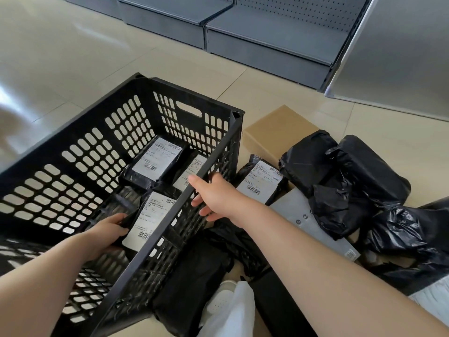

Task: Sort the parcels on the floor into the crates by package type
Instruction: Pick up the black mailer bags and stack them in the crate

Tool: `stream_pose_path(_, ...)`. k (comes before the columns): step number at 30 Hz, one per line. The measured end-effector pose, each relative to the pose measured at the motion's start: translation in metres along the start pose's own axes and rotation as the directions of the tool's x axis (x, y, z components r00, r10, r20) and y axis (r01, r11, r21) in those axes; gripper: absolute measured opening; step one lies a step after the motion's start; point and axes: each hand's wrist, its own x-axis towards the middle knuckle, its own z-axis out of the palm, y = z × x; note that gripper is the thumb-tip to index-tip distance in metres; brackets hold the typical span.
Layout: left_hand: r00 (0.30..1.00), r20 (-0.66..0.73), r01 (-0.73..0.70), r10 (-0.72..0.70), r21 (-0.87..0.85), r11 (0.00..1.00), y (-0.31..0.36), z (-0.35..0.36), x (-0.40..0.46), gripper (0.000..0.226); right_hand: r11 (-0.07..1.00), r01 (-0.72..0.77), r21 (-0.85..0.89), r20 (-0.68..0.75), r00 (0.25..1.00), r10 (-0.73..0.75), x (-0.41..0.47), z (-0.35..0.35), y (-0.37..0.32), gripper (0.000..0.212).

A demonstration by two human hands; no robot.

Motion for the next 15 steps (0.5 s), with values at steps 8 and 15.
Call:
stream_pose_path(8, 0.999, 0.011, 0.044, -0.046, 0.131, 0.99, -0.001, 0.004, -0.001, 0.035, 0.996, -0.001, -0.093, 0.02, 1.0, 0.003, 0.004, 0.002, 0.007, 0.075)
stream_pose_path(15, 0.997, -0.065, -0.012, 0.031, 0.276, 0.961, 0.014, 0.04, -0.011, 0.052, 0.995, 0.003, -0.095, 0.014, 1.0, -0.002, 0.006, 0.004, 0.01, 0.078)
